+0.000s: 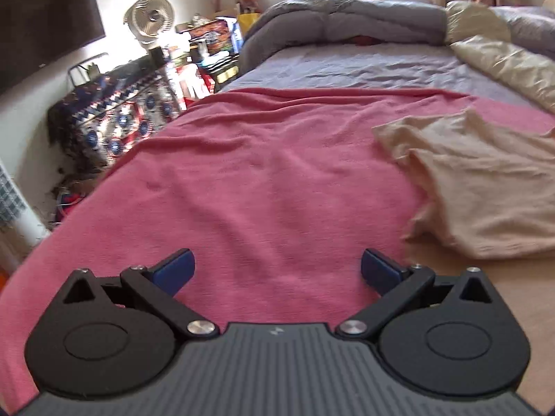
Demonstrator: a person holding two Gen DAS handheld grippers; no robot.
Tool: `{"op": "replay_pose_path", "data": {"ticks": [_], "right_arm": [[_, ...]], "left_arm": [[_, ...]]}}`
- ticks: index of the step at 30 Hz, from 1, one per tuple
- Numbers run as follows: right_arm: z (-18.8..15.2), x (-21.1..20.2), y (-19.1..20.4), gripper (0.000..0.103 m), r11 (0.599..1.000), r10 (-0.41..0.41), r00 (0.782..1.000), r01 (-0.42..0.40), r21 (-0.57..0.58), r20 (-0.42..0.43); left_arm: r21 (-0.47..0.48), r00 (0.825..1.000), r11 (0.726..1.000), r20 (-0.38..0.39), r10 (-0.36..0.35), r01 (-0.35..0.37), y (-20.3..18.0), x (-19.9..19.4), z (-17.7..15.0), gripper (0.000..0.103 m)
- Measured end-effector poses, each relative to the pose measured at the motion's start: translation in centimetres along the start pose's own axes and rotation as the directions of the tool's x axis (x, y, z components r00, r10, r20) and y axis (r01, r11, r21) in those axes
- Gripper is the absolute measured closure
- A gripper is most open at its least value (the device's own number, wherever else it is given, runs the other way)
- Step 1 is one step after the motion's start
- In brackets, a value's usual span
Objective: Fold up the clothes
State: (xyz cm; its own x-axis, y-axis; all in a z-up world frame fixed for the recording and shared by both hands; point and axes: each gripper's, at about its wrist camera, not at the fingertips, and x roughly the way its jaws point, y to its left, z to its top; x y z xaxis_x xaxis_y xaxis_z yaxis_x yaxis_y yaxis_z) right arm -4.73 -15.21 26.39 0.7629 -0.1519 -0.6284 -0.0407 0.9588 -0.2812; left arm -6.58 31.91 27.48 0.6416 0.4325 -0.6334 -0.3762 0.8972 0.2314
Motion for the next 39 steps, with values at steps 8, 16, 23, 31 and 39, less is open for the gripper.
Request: {"op": "replay_pose_path", "data": {"ticks": [8,16,23,31,39], "right_arm": [[5.1,4.0,-4.5,0.018,0.851,0.241,0.968,-0.243,0.465,0.064],[10.3,11.8,1.5,0.096,0.835,0.34,0.935,-0.253,0.488,-0.096],[13.1,11.5,-0.8,0.1,0.806,0.311,0.949,-0.289,0.517,0.045],[9.5,14.2,-3.8,0.038,0.692,0.463,0.88,-0.432,0.578,0.103],[10.6,14.1,-0.6,0.099,0.793,0.384,0.923,-0.343,0.503,0.025]], "left_arm": [[-0.114,0.942,0.942,0.163,-0.295,0.315,1.1,-2.2,4.2,0.001],[0.063,0.93,0.929,0.026,-0.366,0.364,-4.2,3.1,1.9,0.0],[-0.06,0.913,0.911,0.045,-0.406,0.409,-2.3,4.1,1.6,0.0],[-0.057,0.913,0.912,0.044,-0.405,0.407,-2.4,4.0,1.6,0.0],[-0.065,0.911,0.908,0.048,-0.411,0.413,-2.3,3.8,1.6,0.0]]}}
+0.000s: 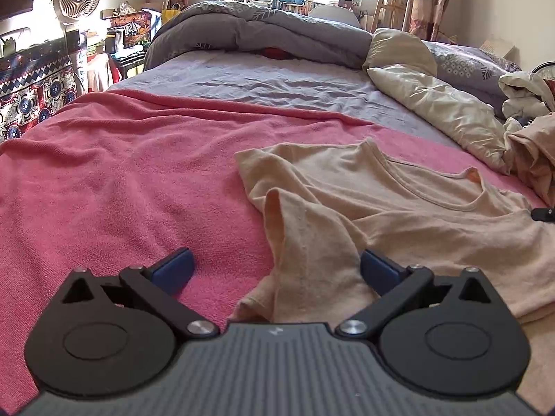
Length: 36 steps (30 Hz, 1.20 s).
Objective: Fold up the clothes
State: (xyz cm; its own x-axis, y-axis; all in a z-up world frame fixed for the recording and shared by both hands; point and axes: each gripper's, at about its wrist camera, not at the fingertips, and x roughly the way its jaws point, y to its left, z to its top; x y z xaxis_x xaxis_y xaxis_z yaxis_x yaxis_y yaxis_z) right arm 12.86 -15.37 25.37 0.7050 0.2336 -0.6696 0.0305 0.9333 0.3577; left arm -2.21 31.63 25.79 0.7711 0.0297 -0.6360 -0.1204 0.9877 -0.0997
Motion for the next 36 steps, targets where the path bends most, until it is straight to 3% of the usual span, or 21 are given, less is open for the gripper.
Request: {"op": "replay_pose_path", "data": {"ticks": [3,5,9,10,11,12,13,14,16,17,19,21,23,24,25,27,29,30,33,36], "right_arm": [[1.1,-0.4,0.0,0.099,1.0,-0.017,0.998,0.016,0.008,0.066],[1.5,1.2,-1.7,0.101,0.989,-0.142,0.989,0.14,0.051,0.046],[1.3,0.3,-5.6,0.097,0.982,-0.026,0.998,0.014,0.191,0.058],[1.2,-0.2,-6.0,0.092,0.982,0.009,0.998,-0.021,0.19,0.06],[1.1,-0.7,-6.5,0.079,0.981,0.043,0.997,-0.054,0.186,0.058],[1.0,-1.3,-6.9,0.069,0.979,0.077,0.995,-0.086,0.183,0.056],[0.9,-1.7,-7.3,0.044,0.978,0.102,0.993,-0.11,0.179,0.054],[0.8,-2.0,-7.5,0.035,0.976,0.119,0.991,-0.126,0.176,0.055],[0.4,-2.1,-7.5,0.035,0.974,0.14,0.989,-0.146,0.172,0.047],[0.3,-1.9,-7.2,0.035,0.974,0.151,0.988,-0.156,0.167,0.041],[0.0,-1.5,-6.2,0.03,0.978,0.161,0.986,-0.164,0.127,0.036],[-0.3,-1.0,-4.5,0.022,0.987,0.148,0.988,-0.15,0.05,0.033],[-0.6,-0.4,-2.6,0.013,0.993,0.118,0.993,-0.117,-0.037,0.031],[-0.8,-0.2,-1.6,0.012,0.992,0.097,0.995,-0.095,-0.086,0.029],[-1.1,0.1,-0.6,0.01,0.988,0.077,0.997,-0.072,-0.138,0.026],[-1.4,0.7,0.7,0.007,0.976,0.048,0.999,-0.043,-0.212,0.021],[-1.4,1.2,1.0,0.002,0.973,0.047,0.999,-0.041,-0.225,0.02],[-1.3,1.4,0.8,0.001,0.974,0.053,0.998,-0.047,-0.222,0.021],[-1.4,1.4,0.7,0.001,0.975,0.063,0.998,-0.056,-0.216,0.025],[-1.3,1.2,0.4,0.003,0.976,0.072,0.997,-0.065,-0.207,0.03]], "left_arm": [[-0.011,1.0,1.0,0.003,-0.008,0.008,0.2,0.0,0.0,0.0],[-0.012,1.0,1.0,0.002,-0.009,0.009,0.2,0.0,0.1,0.0],[-0.012,1.0,1.0,-0.005,0.005,-0.005,0.4,-0.3,0.4,0.0],[-0.025,0.998,0.998,0.01,0.055,-0.055,1.0,-0.7,0.6,0.0],[-0.045,0.991,0.991,0.031,0.127,-0.126,1.7,-1.2,0.9,0.0],[-0.066,0.979,0.979,0.051,0.199,-0.195,2.4,-1.7,1.2,0.0],[-0.11,0.953,0.95,0.051,0.298,-0.292,3.8,-1.9,1.6,0.0],[-0.169,0.928,0.916,0.019,0.372,-0.364,5.5,-1.9,2.0,0.001],[-0.282,0.881,0.838,-0.072,0.467,-0.467,9.1,-1.8,2.6,0.001],[-0.318,0.896,0.842,-0.064,0.44,-0.436,10.0,-2.1,2.8,0.001],[-0.342,0.955,0.901,0.026,0.295,-0.269,10.6,-3.4,3.1,0.001],[-0.251,0.986,0.961,0.09,0.14,-0.114,9.1,-3.6,3.8,0.0],[-0.136,0.994,0.99,0.099,0.05,-0.037,7.1,-2.4,4.3,0.0],[-0.078,0.995,0.996,0.092,0.049,-0.042,6.0,-1.3,4.6,0.0],[-0.02,0.994,0.998,0.084,0.067,-0.066,5.0,-0.1,4.9,0.0],[0.066,0.979,0.981,0.098,0.177,-0.184,2.8,2.8,5.4,0.0],[0.075,0.965,0.964,0.084,0.247,-0.253,1.9,5.4,6.1,0.0],[0.071,0.968,0.967,0.061,0.242,-0.246,1.6,6.5,6.4,0.0],[0.025,0.993,0.993,-0.016,0.114,-0.114,2.5,8.5,7.1,0.0],[-0.005,1.0,1.0,-0.022,0.004,-0.004,3.5,9.1,7.5,0.0]]}}
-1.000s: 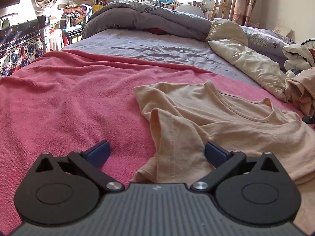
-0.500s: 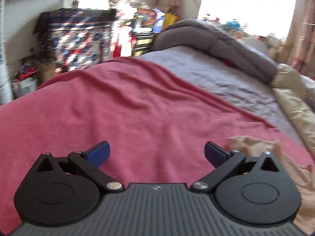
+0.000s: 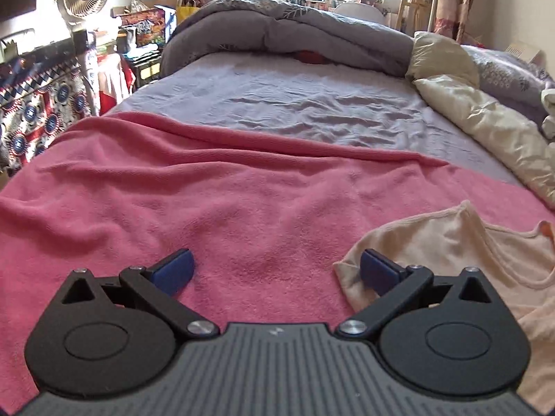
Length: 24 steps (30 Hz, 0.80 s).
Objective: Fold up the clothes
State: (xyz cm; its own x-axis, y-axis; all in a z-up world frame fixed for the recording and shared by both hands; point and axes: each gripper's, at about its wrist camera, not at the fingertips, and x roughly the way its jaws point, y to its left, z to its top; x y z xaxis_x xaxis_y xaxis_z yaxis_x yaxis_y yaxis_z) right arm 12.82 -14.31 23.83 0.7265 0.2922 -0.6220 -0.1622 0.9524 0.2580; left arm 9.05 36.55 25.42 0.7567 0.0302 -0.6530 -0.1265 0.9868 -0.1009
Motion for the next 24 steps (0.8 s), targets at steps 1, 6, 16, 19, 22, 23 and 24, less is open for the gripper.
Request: {"op": "replay_pose_path", "data": {"ticks": [1,6,16,19,22,23,24], "right_arm": [[0.0,-0.1,-0.2,0.006,1.0,0.006,1.0,-0.006,0.008,0.004],[0.1,-0.3,-1.7,0.01,0.995,0.061,0.998,-0.063,0.08,0.031],[0.0,-0.4,-2.2,0.013,0.99,0.077,0.996,-0.082,0.112,0.05],[0.0,-0.4,-2.1,0.013,0.991,0.071,0.996,-0.075,0.106,0.047],[0.0,-0.6,-2.0,0.025,0.991,0.071,0.996,-0.077,0.113,0.051],[0.0,-0.7,-2.1,0.031,0.989,0.084,0.995,-0.09,0.121,0.055],[-0.1,-0.7,-2.3,0.034,0.986,0.096,0.994,-0.103,0.129,0.059]], "left_arm": [[-0.003,0.999,0.999,0.001,-0.039,0.039,0.3,0.1,0.1,0.0],[0.029,0.962,0.961,-0.014,-0.273,0.274,0.5,-0.2,0.2,0.0],[0.165,0.914,0.899,-0.075,-0.399,0.406,-3.3,0.2,-0.5,0.001],[0.142,0.918,0.907,-0.074,-0.389,0.396,-3.0,0.3,-0.5,0.001],[0.065,0.904,0.902,-0.051,-0.425,0.428,-1.9,0.2,-0.4,0.001],[0.021,0.892,0.893,-0.037,-0.45,0.45,-1.3,0.1,-0.4,0.002],[-0.03,0.877,0.877,-0.019,-0.48,0.48,-0.6,0.1,-0.5,0.002]]}}
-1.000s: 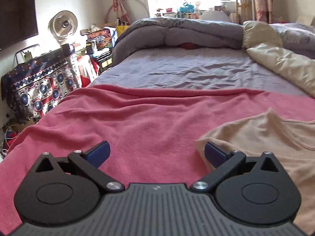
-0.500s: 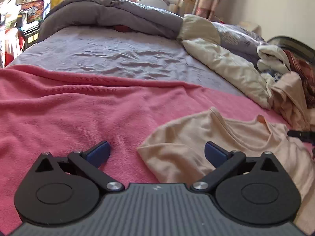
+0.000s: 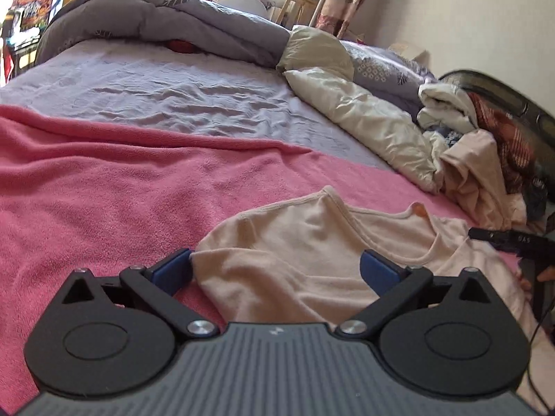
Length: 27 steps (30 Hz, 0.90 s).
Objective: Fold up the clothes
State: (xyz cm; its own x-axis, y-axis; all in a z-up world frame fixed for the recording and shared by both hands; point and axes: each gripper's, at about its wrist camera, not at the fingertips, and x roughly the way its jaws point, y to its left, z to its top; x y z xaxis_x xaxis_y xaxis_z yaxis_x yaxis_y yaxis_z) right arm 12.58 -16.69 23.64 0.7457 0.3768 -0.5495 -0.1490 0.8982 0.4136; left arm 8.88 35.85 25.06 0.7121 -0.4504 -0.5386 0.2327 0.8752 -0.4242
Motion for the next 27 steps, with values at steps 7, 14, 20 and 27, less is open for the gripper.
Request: {"op": "replay_pose_path", "data": {"ticks": [7,14,20,27], "right_arm": [[0.1,0.1,-0.4,0.048,0.997,0.062,0.998,-0.062,0.035,-0.006],[1.1,1.2,1.1,0.086,0.998,-0.044,0.997,0.042,-0.036,-0.057],[1.8,0.6,3.5,0.096,0.98,-0.145,0.988,0.137,-0.147,-0.047],[2.7,2.6,2.3,0.1,0.954,-0.263,0.964,0.255,-0.156,-0.034]], "left_arm": [[-0.216,0.997,0.975,0.075,-0.029,0.044,3.1,-1.0,-0.2,0.039],[-0.119,0.988,0.981,0.029,0.154,-0.15,1.5,-0.7,0.0,0.089],[0.09,0.936,0.932,0.064,0.346,-0.35,-3.6,-0.3,0.4,0.098],[0.298,0.792,0.745,0.074,0.606,-0.597,-4.8,3.7,0.1,0.1]]}}
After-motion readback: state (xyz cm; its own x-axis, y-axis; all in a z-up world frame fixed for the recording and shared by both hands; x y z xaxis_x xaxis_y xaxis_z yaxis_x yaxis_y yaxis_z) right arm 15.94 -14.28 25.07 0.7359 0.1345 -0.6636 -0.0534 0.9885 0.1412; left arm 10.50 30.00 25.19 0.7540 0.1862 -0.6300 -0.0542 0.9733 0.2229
